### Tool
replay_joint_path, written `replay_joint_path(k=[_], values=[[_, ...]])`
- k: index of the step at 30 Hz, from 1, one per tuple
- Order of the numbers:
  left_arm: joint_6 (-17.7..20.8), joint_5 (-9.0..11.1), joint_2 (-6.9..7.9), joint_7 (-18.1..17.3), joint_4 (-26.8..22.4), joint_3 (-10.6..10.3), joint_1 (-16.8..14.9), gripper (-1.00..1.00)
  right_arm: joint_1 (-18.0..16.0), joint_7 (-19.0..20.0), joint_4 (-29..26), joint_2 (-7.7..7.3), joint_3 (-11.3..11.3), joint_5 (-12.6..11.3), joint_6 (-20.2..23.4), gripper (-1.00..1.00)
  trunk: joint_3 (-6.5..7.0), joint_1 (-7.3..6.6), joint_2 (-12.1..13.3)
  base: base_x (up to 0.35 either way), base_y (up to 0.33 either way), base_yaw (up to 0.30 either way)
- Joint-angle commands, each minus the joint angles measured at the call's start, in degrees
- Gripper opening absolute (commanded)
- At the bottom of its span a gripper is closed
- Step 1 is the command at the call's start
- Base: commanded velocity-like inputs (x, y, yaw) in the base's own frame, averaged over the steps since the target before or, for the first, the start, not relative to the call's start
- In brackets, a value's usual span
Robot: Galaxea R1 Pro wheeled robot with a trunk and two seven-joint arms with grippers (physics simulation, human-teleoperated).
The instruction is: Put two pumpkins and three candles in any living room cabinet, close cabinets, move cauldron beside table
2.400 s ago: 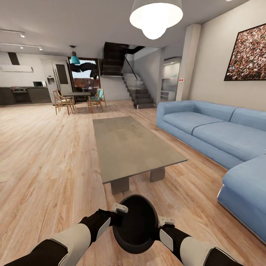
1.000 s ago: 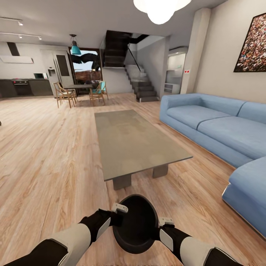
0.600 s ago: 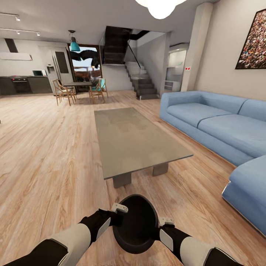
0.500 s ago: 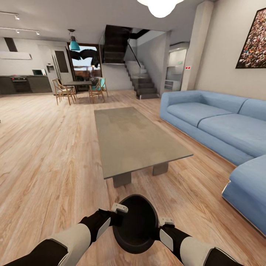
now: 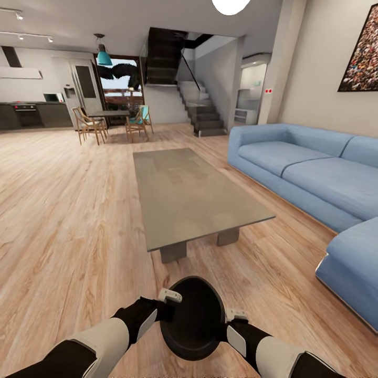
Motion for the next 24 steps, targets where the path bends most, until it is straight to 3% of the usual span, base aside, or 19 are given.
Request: replay_joint_path(k=[1,11,24], values=[[0.33,1.18,0.00,-0.16,-0.14,-0.71,-0.02,-1.00,-0.02,-0.22,-1.35,0.01,0.16,-0.86,0.32,-1.00,-0.14,-0.02,-0.03,0.000,0.000,0.000],[0.33,1.19,0.00,-0.16,-0.14,-0.71,-0.02,-1.00,-0.02,-0.22,-1.35,0.01,0.11,-0.86,0.32,-1.00,-0.88,-0.02,-0.03,0.027,0.000,0.000],[0.33,1.17,0.00,-0.11,-0.14,-0.71,-0.02,-1.00,-0.02,-0.22,-1.39,0.01,0.14,-0.86,0.32,-1.00,-1.21,-0.02,-0.03,0.321,0.000,0.000]])
